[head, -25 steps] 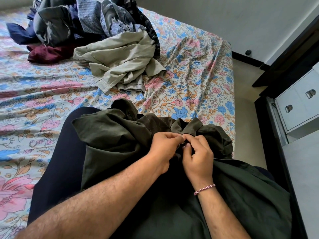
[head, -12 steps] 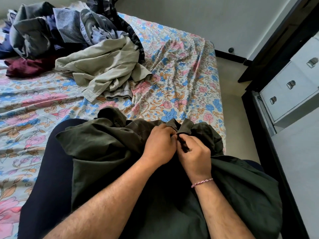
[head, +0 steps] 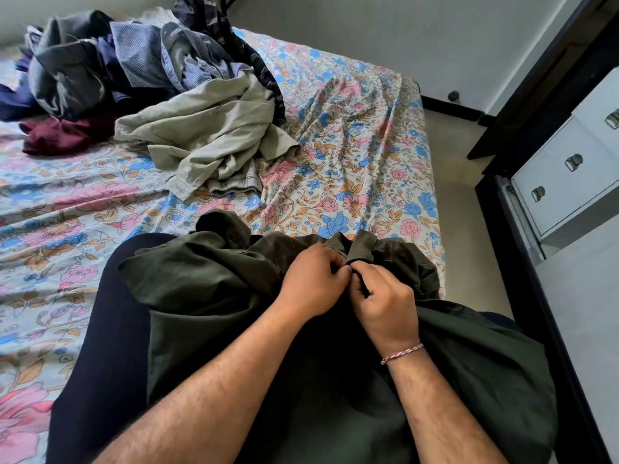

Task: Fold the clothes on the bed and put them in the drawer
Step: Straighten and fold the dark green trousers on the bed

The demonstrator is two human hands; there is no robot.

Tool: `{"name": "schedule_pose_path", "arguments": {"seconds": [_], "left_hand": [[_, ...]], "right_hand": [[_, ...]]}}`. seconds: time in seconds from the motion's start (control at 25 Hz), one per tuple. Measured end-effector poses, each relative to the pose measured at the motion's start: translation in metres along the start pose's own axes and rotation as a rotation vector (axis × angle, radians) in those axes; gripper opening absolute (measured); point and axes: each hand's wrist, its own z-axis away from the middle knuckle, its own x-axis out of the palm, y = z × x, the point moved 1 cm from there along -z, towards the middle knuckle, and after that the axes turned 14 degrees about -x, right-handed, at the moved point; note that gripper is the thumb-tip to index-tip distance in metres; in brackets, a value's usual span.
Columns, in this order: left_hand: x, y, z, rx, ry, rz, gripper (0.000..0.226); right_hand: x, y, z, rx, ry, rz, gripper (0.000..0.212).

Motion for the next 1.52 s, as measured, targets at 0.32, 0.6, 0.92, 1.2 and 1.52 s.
{"name": "schedule_pose_path", "arguments": {"seconds": [0.32,0.6,0.92,1.2,1.52], "left_hand": [[0.021,-0.001,0.019,-0.358,-0.116,0.762,0.028],[0.015,0.002,0.017,-0.203,0.022,0.573,0.01],[0.004,0.002,0.012,-0.233,0.003,0.778,0.013],[-0.014,0.009,0.02,0.162,-0.148,0.161,0.051],[-0.142,0.044,-0.06,0.382,-0.152,-0.274,0.005]], "right_hand": [[-0.009,-0.01,-0.01,0.038,0.084,-0.007,0.01],[-0.005,-0.01,-0.011,0.59,0.145,-0.376,0.014],[-0.02,-0.005,-0.009,0.501,-0.061,-0.435,0.031],[-0.05,-0.009,-0.033,0.635,0.117,-0.468,0.014],[-0.107,0.065,-0.098,0.721,-0.447,-0.647,0.006]]}}
